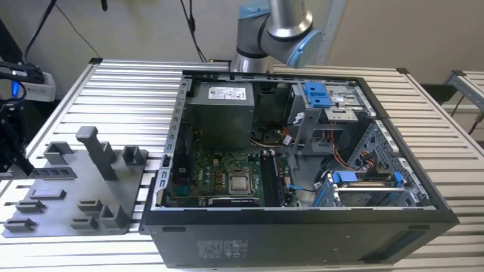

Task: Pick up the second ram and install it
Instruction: 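Pick up the second ram and move it above second insertion slot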

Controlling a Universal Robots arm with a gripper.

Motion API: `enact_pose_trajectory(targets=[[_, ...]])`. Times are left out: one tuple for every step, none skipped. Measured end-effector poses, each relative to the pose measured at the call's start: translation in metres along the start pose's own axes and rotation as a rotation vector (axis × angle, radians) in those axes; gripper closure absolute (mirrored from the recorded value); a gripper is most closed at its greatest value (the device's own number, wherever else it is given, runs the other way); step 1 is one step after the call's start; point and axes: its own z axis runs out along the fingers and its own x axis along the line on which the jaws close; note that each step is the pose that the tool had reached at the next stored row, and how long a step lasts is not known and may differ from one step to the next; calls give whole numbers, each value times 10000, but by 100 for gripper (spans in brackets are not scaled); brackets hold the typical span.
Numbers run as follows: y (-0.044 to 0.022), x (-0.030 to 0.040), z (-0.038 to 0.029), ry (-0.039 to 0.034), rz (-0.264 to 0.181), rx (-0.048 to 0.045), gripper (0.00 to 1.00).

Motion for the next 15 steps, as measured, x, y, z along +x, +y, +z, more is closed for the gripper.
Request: enact_pose_trajectory(targets=[[0,0,-16,-1,0,1,86],[0,0,-31,0,-1,1,86],[1,0,-45,0,0,0,86],[1,0,-59,-1,0,1,86],[1,0,-76,0,0,0,86],[2,0,-96,0,0,1,86],[2,0,-115,1,0,-1,86],[2,0,-133,1,0,0,86],[3,0,-151,0,0,1,86],[3,0,-171,0,0,1,86],[4,0,-190,0,0,0,86],[4,0,-207,0,0,1,86],[4,0,-225,0,0,1,86],[5,0,-242,0,0,0,86],[5,0,-257,0,0,0,86]])
